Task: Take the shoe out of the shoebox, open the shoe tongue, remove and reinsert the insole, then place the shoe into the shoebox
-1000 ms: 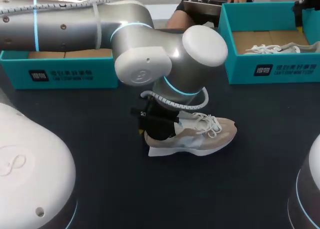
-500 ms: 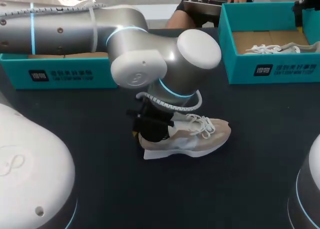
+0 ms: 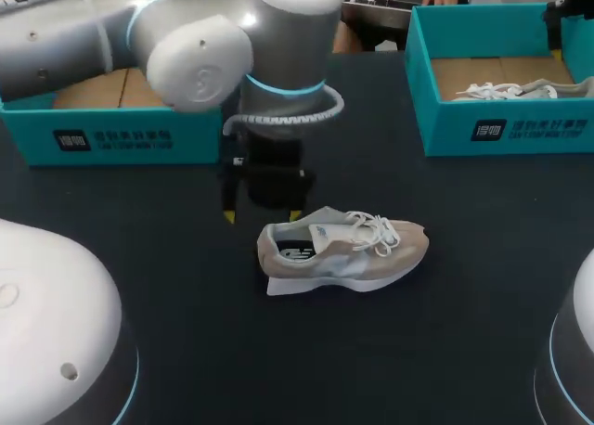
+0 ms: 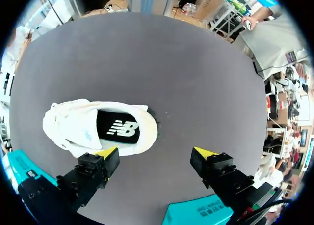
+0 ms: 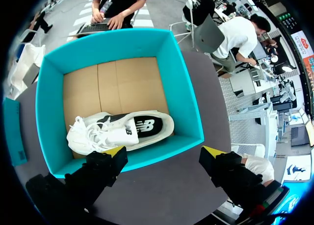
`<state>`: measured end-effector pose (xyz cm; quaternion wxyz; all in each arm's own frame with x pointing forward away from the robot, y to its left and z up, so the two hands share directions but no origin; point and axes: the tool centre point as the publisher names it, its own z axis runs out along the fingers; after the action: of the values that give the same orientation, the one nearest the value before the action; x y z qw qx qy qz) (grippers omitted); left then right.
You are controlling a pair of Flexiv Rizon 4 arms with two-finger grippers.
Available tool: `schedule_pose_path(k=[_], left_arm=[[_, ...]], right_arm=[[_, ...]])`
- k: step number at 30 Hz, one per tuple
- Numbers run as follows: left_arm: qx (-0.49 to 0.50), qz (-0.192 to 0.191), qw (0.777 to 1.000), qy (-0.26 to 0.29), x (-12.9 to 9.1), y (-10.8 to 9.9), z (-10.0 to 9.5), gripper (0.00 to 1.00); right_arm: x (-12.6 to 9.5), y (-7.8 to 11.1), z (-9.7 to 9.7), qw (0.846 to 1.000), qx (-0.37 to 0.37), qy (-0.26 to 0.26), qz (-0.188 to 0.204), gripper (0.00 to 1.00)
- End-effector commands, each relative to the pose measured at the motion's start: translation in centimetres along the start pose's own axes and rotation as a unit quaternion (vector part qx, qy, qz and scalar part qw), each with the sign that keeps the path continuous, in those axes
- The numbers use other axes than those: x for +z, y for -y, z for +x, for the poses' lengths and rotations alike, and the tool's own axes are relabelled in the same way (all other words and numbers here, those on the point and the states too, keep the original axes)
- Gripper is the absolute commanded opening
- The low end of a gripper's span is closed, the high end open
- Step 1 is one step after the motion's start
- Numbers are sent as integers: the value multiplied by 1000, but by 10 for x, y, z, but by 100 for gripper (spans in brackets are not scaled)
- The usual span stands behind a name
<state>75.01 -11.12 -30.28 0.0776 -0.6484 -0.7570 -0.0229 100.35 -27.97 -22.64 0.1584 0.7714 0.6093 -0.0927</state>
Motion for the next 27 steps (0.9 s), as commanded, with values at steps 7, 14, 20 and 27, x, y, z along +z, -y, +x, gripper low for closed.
schedule_pose_path(k=[7, 14, 20, 27], left_arm=[[-122, 59, 983, 122, -17, -3, 40, 100], [-122, 59, 983, 122, -17, -3, 40, 100], [-210, 142, 955, 157, -9, -3, 56, 100], [-349, 238, 861, 285, -11, -1, 83, 100]], right_arm=[[0, 1, 0, 1000, 0, -1, -1, 100], [0, 1, 0, 1000, 0, -1, -1, 100], [0, 1, 0, 1000, 0, -1, -1, 100], [0, 1, 0, 1000, 0, -1, -1, 100]])
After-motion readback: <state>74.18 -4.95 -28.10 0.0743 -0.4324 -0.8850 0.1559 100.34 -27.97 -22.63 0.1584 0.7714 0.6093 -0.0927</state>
